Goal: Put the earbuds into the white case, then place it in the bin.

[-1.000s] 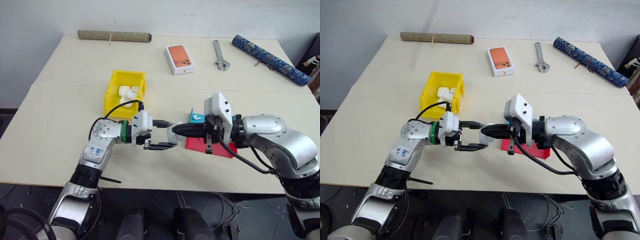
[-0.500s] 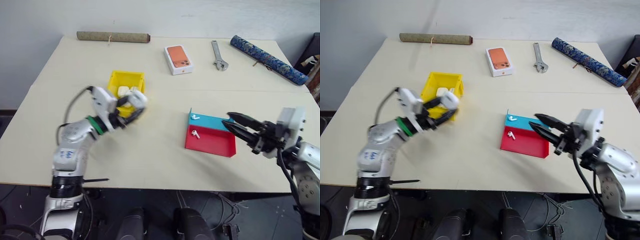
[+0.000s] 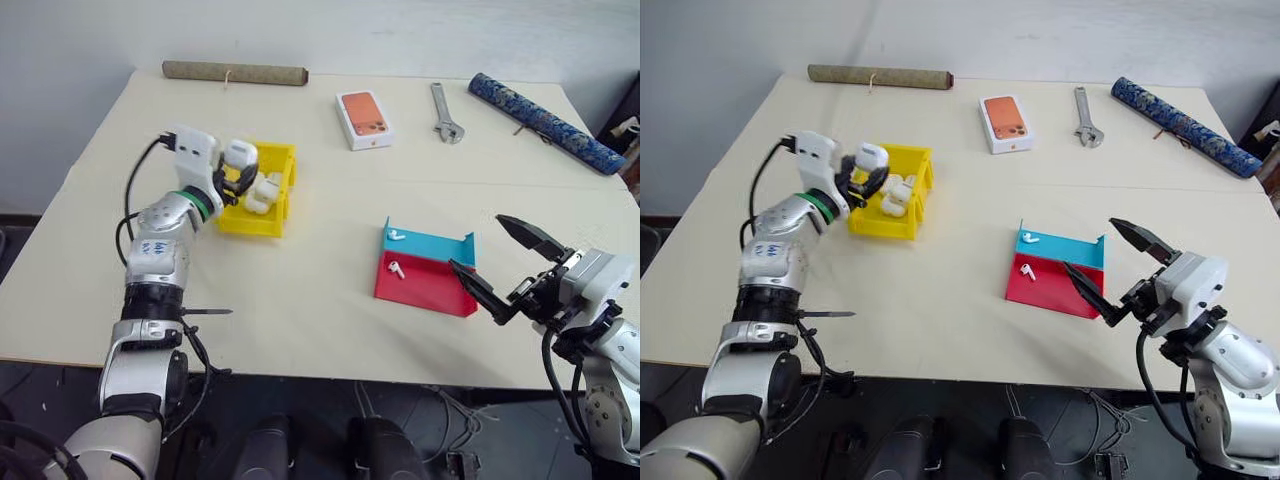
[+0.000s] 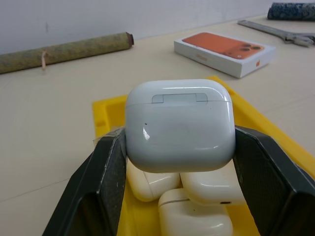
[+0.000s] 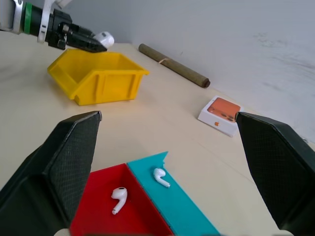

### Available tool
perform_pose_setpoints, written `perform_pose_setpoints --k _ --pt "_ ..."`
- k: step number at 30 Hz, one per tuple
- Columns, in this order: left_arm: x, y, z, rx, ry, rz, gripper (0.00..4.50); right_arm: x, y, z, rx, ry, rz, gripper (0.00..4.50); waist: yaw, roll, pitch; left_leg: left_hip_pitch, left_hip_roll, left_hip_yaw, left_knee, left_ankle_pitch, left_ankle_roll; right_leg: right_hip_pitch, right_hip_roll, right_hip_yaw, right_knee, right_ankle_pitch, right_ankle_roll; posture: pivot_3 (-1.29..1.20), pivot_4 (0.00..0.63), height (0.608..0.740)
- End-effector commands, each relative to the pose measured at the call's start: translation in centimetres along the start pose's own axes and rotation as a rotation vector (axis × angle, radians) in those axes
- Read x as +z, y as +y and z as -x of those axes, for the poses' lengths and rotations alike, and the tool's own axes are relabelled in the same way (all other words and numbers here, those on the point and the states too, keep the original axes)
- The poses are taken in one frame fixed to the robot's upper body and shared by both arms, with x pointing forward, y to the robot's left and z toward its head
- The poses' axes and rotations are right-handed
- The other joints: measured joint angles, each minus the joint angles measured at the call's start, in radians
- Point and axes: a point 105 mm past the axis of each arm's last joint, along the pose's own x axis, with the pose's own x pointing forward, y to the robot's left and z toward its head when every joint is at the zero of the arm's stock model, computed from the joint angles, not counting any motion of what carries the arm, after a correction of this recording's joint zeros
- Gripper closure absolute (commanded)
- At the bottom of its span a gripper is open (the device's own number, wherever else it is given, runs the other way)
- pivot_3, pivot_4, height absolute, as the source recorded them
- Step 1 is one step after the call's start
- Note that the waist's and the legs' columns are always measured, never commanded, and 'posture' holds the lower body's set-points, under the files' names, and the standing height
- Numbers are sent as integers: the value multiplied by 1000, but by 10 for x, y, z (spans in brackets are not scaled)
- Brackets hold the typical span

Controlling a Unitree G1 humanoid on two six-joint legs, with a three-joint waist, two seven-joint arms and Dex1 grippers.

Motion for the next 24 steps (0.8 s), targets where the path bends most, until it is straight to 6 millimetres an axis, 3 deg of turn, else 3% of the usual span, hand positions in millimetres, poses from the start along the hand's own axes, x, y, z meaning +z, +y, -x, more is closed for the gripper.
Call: perform_pose_setpoints --k 1,3,5,9,14,18,21,24 --pt "20 5 -2 -25 -56 -45 448 6 -1 -2 -9 -28 28 0 0 0 0 0 0 0 0 0 0 0 0 0 0 0 0 0 150 740" --pt "22 5 1 -57 -55 -48 12 5 -1 -2 -9 -27 28 0 0 0 0 0 0 0 0 0 0 0 0 0 1 0 0 0 150 740" --pt "26 4 8 -88 -78 -62 12 3 0 -1 -5 -21 26 0 0 0 0 0 0 0 0 0 0 0 0 0 1 0 0 0 150 740" --pt "26 7 42 -187 -76 -118 12 -1 -4 1 24 4 37 0 -9 0 0 0 0 0 0 0 0 0 0 1 1 0 0 0 150 740" --pt "2 -3 129 -428 27 -288 12 -11 -15 12 143 93 74 0 -30 0 0 3 1 1 -2 0 -1 1 -1 3 1 0 -1 0 150 740" --pt "-28 10 195 -415 154 -338 12 -26 -30 32 307 229 128 0 -28 0 0 9 1 2 -6 -1 1 5 -2 6 -5 -1 -2 0 150 740" --pt "-49 14 234 -407 242 -327 12 -34 -44 41 369 281 158 0 -28 0 0 15 1 4 -11 -3 5 10 -4 7 -9 -2 -3 0 150 740" --pt "-61 16 256 -381 288 -307 12 -41 -55 42 379 289 165 0 -25 0 0 17 1 3 -12 -4 6 11 -5 7 -10 -4 -7 0 150 740"
